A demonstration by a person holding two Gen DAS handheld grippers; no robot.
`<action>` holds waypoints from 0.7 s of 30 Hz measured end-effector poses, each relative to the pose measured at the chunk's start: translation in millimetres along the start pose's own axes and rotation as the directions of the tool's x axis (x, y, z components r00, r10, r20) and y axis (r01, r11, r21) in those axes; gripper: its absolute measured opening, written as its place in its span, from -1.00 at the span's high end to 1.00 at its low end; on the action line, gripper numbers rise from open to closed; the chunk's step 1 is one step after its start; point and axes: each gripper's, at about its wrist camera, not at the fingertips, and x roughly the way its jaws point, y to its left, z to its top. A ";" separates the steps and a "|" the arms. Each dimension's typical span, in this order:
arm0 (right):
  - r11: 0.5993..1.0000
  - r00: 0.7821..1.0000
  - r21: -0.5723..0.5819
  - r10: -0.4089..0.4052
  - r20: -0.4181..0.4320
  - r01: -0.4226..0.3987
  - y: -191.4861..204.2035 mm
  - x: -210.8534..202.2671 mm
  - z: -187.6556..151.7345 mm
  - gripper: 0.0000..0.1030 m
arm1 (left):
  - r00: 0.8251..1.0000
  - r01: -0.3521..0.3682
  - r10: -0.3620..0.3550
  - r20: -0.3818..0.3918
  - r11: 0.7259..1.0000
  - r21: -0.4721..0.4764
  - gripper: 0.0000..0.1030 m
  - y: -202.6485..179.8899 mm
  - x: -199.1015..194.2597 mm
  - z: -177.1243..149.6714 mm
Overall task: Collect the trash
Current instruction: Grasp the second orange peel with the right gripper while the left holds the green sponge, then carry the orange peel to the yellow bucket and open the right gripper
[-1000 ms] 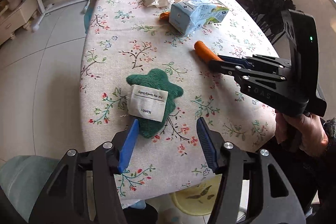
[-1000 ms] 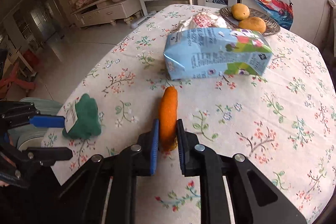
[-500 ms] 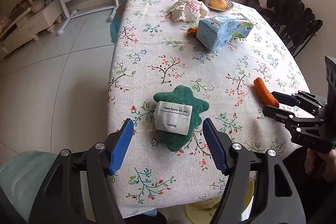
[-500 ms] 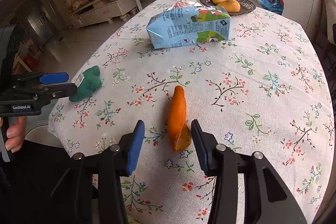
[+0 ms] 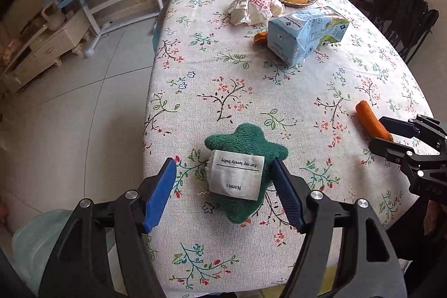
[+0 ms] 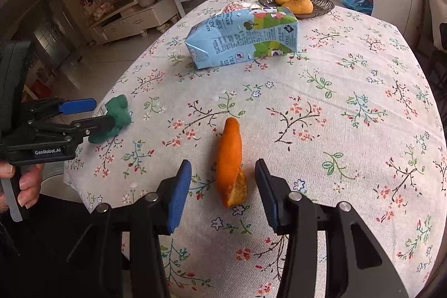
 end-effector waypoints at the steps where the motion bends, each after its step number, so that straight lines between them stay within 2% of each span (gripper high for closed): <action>1: 1.000 1.000 -0.002 -0.002 0.002 0.002 0.2 0.3 0.3 0.09 | 1.000 -0.004 0.004 -0.001 1.000 0.008 -0.30 -2.0 1.2 0.2; 3: 1.000 1.000 -0.013 -0.010 0.003 0.010 1.7 0.7 -0.4 0.11 | 1.000 -0.008 0.008 -0.004 1.000 0.028 -0.27 -6.6 2.8 0.3; 5: 0.999 1.000 -0.030 -0.022 0.006 0.022 4.1 0.8 -1.0 0.29 | 1.000 0.015 -0.015 -0.006 0.999 0.041 0.18 -12.4 3.5 1.3; 7: 0.999 1.000 -0.040 -0.024 0.005 0.024 4.6 1.7 -1.1 0.56 | 1.000 0.012 -0.012 0.007 0.998 0.057 0.30 -18.2 1.0 2.2; 8: 0.999 1.000 -0.039 -0.022 0.005 0.023 3.3 1.8 -1.6 0.59 | 1.000 -0.002 0.000 0.019 0.998 0.069 0.36 -21.5 -0.8 2.4; 12: 1.000 1.000 -0.012 -0.006 0.014 0.006 -2.1 -1.0 -3.5 0.61 | 0.996 0.007 -0.011 0.091 0.999 0.044 0.39 -24.3 -18.0 4.3; 21: 0.998 0.996 0.040 0.047 0.082 -0.050 0.6 -25.2 -13.5 0.62 | 0.972 0.023 -0.005 0.237 0.997 -0.073 0.39 -29.3 -58.9 -12.2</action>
